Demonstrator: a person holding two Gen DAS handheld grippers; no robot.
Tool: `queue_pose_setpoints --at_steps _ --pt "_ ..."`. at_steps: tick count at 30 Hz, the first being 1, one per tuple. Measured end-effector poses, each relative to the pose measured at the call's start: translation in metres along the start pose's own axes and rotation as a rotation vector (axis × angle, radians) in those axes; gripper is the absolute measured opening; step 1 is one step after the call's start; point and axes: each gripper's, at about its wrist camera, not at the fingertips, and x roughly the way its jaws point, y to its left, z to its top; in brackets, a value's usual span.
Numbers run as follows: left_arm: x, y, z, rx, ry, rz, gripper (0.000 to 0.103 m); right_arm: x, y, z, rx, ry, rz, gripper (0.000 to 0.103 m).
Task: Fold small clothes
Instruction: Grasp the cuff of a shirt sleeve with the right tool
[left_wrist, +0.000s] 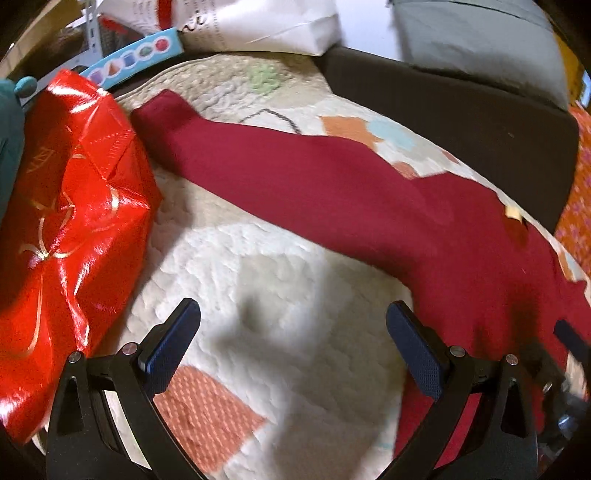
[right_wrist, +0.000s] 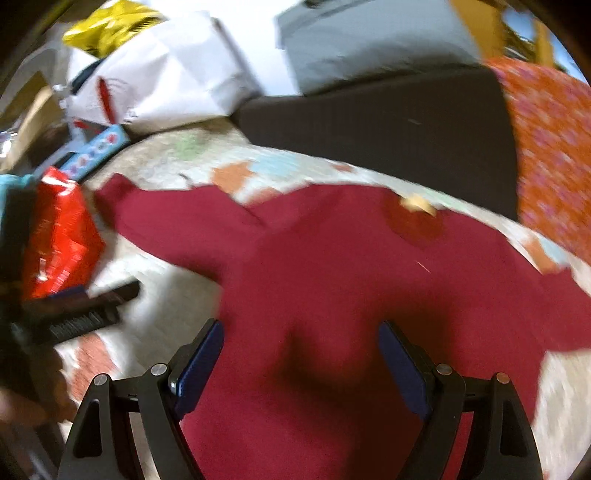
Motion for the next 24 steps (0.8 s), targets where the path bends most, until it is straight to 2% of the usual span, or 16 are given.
queue_pose_setpoints --at_steps 4,6,9,14,16,20,24 --pt "0.003 0.013 0.003 -0.046 0.029 -0.009 0.102 0.026 0.03 0.057 -0.043 0.001 0.156 0.084" --pt "-0.002 0.019 0.005 -0.055 0.011 0.01 0.102 0.041 0.048 0.083 -0.071 0.01 0.218 0.084" --pt "-0.011 0.029 0.007 -0.061 -0.003 0.034 0.102 0.067 0.091 0.115 -0.173 0.008 0.26 0.084" --pt "-0.033 0.052 0.001 -0.091 -0.017 -0.004 0.102 0.115 0.158 0.142 -0.336 0.017 0.31 0.083" --pt "-0.04 0.059 0.0 -0.084 -0.041 0.022 0.102 0.138 0.178 0.154 -0.343 0.033 0.324 0.082" --pt "-0.046 0.07 0.005 -0.11 -0.078 0.053 0.102 0.175 0.214 0.182 -0.28 0.088 0.438 0.079" --pt "-0.044 0.075 0.008 -0.123 -0.081 0.088 0.102 0.208 0.262 0.206 -0.238 0.191 0.547 0.079"
